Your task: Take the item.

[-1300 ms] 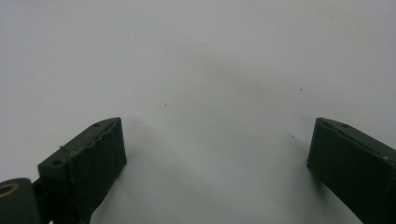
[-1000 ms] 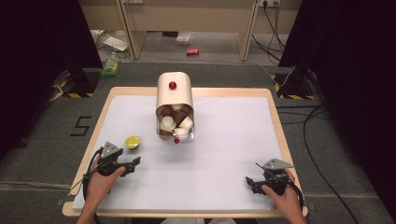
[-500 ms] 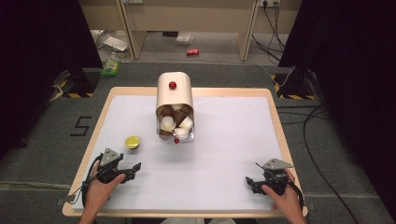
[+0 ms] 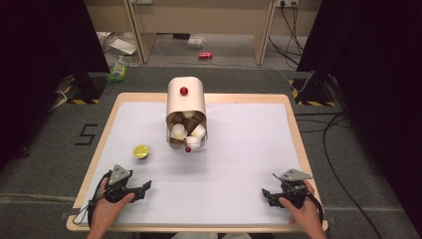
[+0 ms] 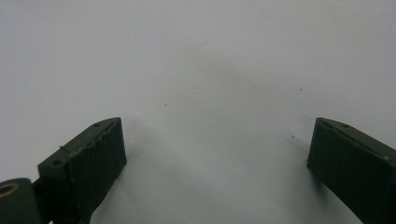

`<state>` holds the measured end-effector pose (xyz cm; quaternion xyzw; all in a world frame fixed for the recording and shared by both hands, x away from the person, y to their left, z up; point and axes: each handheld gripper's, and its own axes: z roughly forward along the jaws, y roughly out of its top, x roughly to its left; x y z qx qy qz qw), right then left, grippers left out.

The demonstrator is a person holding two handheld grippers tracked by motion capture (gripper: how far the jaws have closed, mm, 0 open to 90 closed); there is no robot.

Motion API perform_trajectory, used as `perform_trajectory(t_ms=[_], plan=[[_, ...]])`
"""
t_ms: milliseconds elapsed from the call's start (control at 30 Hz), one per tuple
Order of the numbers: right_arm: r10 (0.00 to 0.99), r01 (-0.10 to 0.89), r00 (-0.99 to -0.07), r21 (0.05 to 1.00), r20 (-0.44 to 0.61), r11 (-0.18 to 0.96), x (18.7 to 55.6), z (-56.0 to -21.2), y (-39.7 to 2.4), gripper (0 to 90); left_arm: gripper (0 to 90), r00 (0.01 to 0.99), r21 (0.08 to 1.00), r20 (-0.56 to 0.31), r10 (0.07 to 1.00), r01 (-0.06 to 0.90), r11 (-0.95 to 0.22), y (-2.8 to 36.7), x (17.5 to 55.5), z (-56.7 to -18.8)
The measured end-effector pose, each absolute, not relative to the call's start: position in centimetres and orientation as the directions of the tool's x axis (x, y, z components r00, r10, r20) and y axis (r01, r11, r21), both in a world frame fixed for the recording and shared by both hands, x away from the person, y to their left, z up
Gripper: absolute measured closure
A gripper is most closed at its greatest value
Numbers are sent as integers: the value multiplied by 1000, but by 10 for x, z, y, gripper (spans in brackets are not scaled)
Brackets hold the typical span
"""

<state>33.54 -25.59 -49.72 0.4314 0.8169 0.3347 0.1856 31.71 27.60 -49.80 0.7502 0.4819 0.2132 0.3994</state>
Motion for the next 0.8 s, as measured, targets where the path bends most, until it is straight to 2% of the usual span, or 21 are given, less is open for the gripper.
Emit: perform_trajectory(t_ms=[667, 800], plan=[[829, 581, -559, 707, -14, 404, 335, -497, -256, 48, 158, 481, 781, 9, 877, 544, -307, 265, 300, -503], [829, 580, -559, 707, -15, 404, 335, -497, -256, 48, 159, 484, 774, 1, 875, 553, -307, 264, 297, -505]])
